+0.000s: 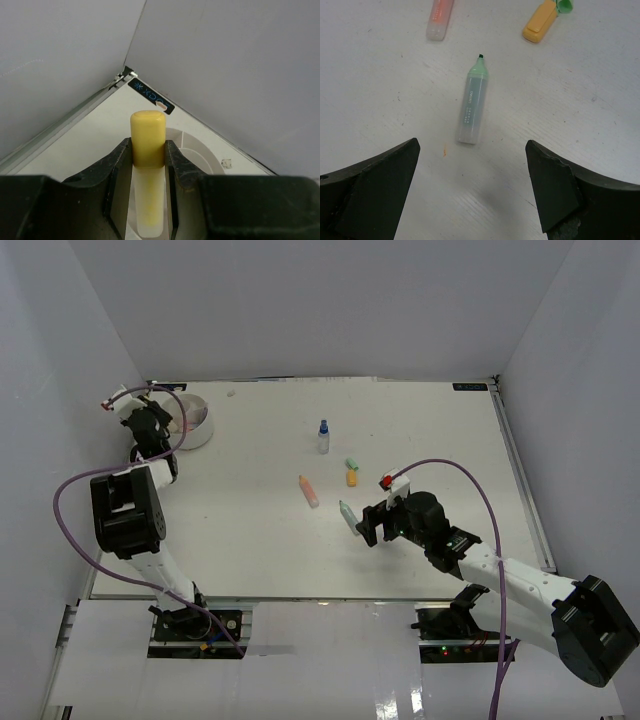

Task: Sort the stationery into containers
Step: Place the pen in the storage box, then pick up the pen from the center of the board, then close the pen cap on the pen.

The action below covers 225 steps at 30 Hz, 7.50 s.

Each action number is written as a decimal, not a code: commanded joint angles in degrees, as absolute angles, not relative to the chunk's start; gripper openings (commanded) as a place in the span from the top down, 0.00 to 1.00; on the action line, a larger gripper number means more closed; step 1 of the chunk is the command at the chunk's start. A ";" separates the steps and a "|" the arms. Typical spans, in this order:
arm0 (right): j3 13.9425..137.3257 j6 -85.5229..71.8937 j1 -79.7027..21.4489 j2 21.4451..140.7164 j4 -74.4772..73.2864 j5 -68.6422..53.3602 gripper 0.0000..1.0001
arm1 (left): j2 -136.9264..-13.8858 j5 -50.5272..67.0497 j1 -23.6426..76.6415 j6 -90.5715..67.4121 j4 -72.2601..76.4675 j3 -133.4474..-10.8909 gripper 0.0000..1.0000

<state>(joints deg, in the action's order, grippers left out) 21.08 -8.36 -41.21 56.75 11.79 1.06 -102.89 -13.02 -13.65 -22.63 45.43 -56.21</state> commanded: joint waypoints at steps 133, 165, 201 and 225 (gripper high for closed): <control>40.52 -17.40 -61.43 65.30 18.36 23.64 0.92 | -68.02 -2.37 42.63 -43.24 23.46 -39.20 0.31; 40.43 -16.35 -57.93 63.11 5.64 26.02 0.06 | -65.57 -1.06 37.29 -32.53 15.83 -39.72 0.88; 86.13 8.53 -36.74 116.54 -15.74 14.15 0.33 | -54.93 9.58 24.35 -8.09 -11.87 -42.98 1.00; 84.47 8.53 -34.37 117.61 -12.92 13.01 0.74 | -55.28 13.88 24.35 -7.38 -10.99 -42.71 1.00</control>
